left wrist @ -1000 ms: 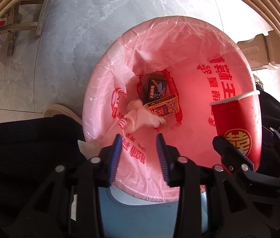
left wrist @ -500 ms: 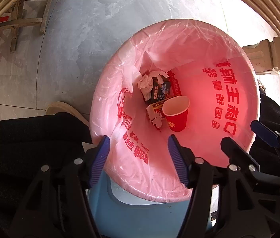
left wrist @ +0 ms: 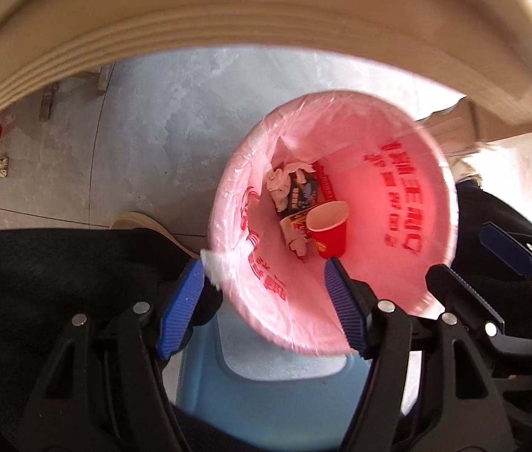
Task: Collect trash
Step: 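Raise both tools back up toward the boxes on the table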
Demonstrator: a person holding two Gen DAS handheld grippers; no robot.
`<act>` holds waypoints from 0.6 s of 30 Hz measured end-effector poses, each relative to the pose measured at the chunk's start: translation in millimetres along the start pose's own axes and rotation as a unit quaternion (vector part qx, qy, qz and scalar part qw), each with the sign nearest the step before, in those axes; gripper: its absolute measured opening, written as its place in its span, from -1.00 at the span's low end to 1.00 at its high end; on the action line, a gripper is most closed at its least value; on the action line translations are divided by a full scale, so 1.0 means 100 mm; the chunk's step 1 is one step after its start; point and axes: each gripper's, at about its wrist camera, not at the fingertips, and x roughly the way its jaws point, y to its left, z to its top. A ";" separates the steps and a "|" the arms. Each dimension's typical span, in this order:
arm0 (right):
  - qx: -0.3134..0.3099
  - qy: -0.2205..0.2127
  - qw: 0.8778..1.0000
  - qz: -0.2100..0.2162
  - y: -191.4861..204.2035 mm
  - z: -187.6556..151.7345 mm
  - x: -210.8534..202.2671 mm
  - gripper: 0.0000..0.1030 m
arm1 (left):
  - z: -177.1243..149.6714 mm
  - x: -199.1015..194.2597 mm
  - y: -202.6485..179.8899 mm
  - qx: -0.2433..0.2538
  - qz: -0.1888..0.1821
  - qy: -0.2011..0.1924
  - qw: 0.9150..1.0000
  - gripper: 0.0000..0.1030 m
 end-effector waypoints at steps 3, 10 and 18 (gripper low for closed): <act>-0.026 -0.053 0.998 0.005 0.13 0.05 -0.56 0.55 | -0.06 -0.53 0.07 0.007 -0.008 -0.036 0.999 0.30; -0.085 -0.188 0.978 -0.013 0.26 0.48 -1.99 0.78 | 0.21 -2.01 0.12 0.027 0.027 -0.163 0.986 0.41; -0.097 -0.277 0.956 0.006 0.26 1.21 -3.10 0.86 | 0.65 -3.55 0.04 0.068 0.075 -0.287 0.953 0.71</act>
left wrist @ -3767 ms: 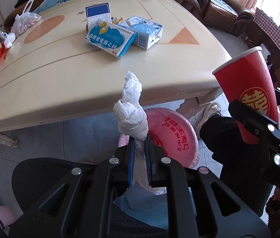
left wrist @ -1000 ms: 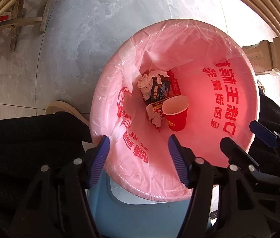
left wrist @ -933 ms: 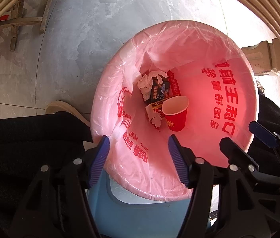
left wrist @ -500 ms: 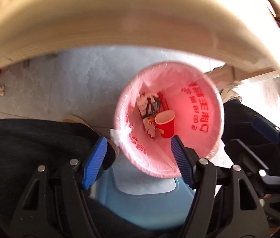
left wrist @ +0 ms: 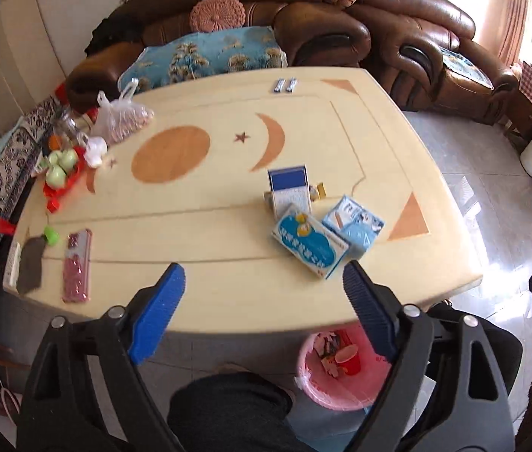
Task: Collect trash
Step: 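Raise both tools back up toward the boxes on the table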
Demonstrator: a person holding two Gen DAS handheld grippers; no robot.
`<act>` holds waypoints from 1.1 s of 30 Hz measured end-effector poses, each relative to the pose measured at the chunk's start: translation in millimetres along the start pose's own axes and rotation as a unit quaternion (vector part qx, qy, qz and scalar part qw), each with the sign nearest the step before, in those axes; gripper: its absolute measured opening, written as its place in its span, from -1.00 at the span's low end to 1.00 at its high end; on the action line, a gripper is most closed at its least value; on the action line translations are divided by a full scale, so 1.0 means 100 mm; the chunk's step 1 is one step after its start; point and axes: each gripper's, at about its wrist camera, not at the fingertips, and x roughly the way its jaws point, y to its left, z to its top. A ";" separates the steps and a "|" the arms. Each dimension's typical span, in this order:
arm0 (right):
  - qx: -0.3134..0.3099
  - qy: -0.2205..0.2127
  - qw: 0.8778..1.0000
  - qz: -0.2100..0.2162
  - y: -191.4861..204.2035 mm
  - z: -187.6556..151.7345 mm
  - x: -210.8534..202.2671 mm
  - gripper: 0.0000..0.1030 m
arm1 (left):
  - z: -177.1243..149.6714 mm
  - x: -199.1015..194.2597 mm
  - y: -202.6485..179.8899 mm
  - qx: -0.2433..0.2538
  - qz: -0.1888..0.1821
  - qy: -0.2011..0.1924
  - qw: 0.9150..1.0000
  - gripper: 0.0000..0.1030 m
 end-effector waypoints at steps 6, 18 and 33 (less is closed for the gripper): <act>-0.055 -0.008 0.998 -0.012 0.03 0.40 0.11 0.86 | 0.35 0.29 0.09 -0.057 -0.043 0.069 0.995 0.71; -0.108 0.026 0.993 0.039 -0.10 0.73 0.52 0.86 | 0.51 0.76 0.03 -0.111 -0.059 0.160 0.979 0.71; -0.117 0.103 0.985 0.074 -0.29 0.69 1.34 0.86 | 0.48 1.56 -0.11 -0.133 -0.049 0.229 0.963 0.71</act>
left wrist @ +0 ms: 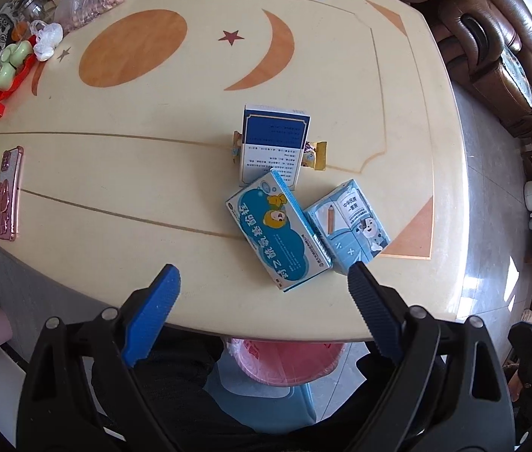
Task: Collect trash
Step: 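Raise both tools back up toward the boxes on the table, then grasp the blue medicine box with the left tool while the right tool grasps the milk carton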
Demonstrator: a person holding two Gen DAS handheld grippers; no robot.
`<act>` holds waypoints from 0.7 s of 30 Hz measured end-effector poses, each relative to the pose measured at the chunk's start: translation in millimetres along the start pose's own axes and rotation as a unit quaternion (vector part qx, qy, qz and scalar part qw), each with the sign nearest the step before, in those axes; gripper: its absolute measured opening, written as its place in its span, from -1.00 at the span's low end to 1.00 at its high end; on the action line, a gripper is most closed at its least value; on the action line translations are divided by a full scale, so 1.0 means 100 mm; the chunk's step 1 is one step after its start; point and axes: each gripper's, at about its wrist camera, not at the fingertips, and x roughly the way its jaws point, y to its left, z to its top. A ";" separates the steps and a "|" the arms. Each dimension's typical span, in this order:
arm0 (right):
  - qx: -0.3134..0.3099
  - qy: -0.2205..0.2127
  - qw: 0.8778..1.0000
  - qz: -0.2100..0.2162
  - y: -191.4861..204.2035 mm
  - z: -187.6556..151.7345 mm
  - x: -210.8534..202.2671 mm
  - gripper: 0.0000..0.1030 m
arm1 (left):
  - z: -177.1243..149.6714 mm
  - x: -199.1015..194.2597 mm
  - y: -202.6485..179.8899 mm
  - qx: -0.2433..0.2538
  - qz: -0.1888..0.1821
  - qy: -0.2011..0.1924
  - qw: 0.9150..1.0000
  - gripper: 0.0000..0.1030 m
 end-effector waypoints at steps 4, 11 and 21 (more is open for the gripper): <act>-0.001 0.013 1.000 0.012 -0.05 0.00 0.16 0.86 | 0.05 0.14 0.04 -0.009 -0.003 0.013 1.000 0.71; -0.014 0.060 0.998 0.028 -0.04 -0.14 0.57 0.87 | 0.14 0.39 0.11 -0.035 -0.019 0.029 0.999 0.71; -0.025 0.126 0.991 0.044 -0.04 -0.43 1.16 0.87 | 0.19 0.79 0.21 -0.078 -0.043 0.051 0.995 0.71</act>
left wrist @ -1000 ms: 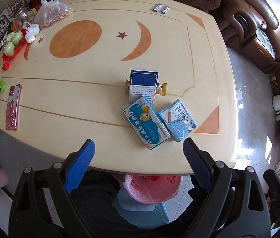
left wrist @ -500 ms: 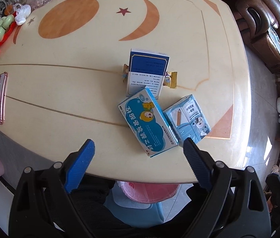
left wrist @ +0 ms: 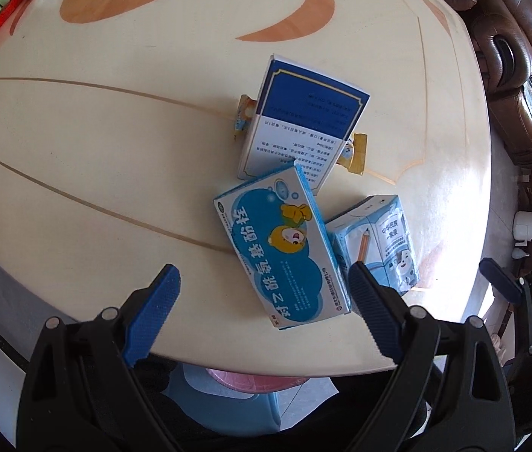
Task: Collect trash
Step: 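Grasp the blue medicine box with the left tool while the right tool grasps the milk carton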
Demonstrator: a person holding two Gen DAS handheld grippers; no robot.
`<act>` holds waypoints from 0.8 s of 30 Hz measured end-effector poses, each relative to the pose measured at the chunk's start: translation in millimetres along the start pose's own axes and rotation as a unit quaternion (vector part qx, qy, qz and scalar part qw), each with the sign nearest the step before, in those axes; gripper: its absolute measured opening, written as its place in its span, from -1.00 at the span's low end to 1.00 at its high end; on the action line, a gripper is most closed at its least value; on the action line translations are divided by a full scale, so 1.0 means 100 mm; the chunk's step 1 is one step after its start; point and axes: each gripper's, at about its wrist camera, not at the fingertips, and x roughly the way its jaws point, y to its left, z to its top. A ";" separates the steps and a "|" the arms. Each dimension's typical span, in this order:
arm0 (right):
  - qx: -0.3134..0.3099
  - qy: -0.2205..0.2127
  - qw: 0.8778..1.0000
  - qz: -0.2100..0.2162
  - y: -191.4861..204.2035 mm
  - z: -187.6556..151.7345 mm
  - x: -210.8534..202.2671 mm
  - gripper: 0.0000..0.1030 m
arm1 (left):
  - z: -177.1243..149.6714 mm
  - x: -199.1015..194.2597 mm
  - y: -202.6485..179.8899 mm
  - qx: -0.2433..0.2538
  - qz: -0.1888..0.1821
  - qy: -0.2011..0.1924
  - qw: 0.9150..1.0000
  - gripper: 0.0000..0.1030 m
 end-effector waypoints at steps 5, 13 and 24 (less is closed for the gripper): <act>-0.013 0.025 1.000 0.000 0.02 -0.04 0.25 0.87 | 0.07 0.09 0.02 -0.008 -0.003 0.000 1.000 0.71; -0.027 0.042 0.999 -0.002 0.08 -0.03 0.52 0.87 | 0.17 0.25 0.06 -0.032 -0.015 0.004 0.999 0.71; -0.047 0.031 0.998 -0.027 0.12 -0.04 0.73 0.86 | 0.26 0.30 0.17 -0.044 -0.023 0.003 0.999 0.66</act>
